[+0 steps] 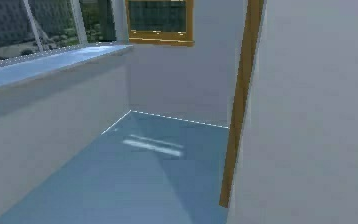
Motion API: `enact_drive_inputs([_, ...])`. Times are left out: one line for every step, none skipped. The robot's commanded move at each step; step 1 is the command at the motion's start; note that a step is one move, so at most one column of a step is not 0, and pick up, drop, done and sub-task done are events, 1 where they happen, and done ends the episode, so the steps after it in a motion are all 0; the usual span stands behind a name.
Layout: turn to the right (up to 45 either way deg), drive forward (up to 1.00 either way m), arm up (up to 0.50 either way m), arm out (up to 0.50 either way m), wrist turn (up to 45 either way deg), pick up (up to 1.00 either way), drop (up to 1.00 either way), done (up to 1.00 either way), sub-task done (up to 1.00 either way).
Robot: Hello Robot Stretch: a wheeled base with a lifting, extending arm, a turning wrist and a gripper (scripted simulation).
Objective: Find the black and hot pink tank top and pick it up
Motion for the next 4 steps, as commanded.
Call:
enact_drive_inputs([0.0, 0.65, 0.0, 0.0, 0.0, 0.0, 0.0, 0.0, 0.0])
enact_drive_inputs([-9.0, 0.0, 0.0, 0.0, 0.0, 0.0, 0.0, 0.0, 0.0])
enact_drive_inputs([0.0, 0.45, 0.0, 0.0, 0.0, 0.0, 0.0, 0.0, 0.0])
enact_drive_inputs([24.0, 0.0, 0.0, 0.0, 0.0, 0.0, 0.0, 0.0, 0.0])
